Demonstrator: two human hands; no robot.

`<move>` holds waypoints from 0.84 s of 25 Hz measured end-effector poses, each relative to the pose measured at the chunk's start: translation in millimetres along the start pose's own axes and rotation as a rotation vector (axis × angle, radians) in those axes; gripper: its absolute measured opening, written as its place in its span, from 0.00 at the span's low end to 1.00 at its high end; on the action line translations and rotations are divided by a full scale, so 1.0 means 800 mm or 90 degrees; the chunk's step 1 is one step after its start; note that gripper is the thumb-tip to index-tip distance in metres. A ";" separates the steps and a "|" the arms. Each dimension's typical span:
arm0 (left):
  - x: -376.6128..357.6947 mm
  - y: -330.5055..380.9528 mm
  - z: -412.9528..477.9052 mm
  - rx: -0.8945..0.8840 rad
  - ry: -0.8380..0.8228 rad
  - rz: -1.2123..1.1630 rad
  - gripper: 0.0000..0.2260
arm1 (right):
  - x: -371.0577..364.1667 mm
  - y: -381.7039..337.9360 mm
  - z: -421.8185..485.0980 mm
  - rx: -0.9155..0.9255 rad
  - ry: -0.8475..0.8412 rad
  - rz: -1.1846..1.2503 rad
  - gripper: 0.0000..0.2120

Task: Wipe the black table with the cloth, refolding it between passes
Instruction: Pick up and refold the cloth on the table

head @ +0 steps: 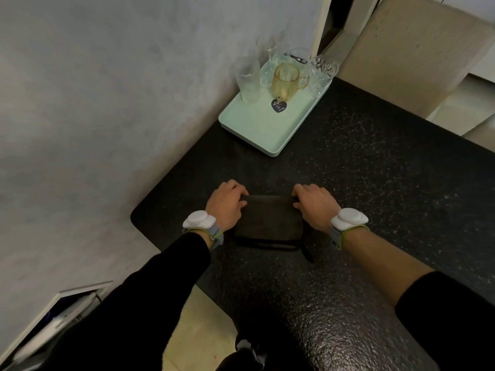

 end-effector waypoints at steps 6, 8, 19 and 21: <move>-0.018 -0.003 -0.050 -0.055 -0.113 -0.015 0.12 | -0.005 -0.024 -0.053 0.103 0.012 -0.036 0.12; -0.035 -0.019 -0.070 -0.035 -0.123 -0.011 0.13 | -0.029 -0.034 -0.069 0.124 -0.008 -0.047 0.13; -0.064 -0.060 -0.070 0.236 -0.026 -0.188 0.24 | -0.058 0.001 -0.048 -0.045 -0.051 0.054 0.28; -0.070 -0.058 -0.068 0.246 -0.041 -0.183 0.26 | -0.067 -0.002 -0.045 -0.023 -0.067 0.048 0.27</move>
Point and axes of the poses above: each hand's wrist, its own z-axis towards the middle knuckle, its own x-axis out of the back of the hand, y = z × x, the point moved 9 cm from there along z, towards the middle knuckle, and after that the axes turned 12 degrees about -z, right-handed, at the moved point
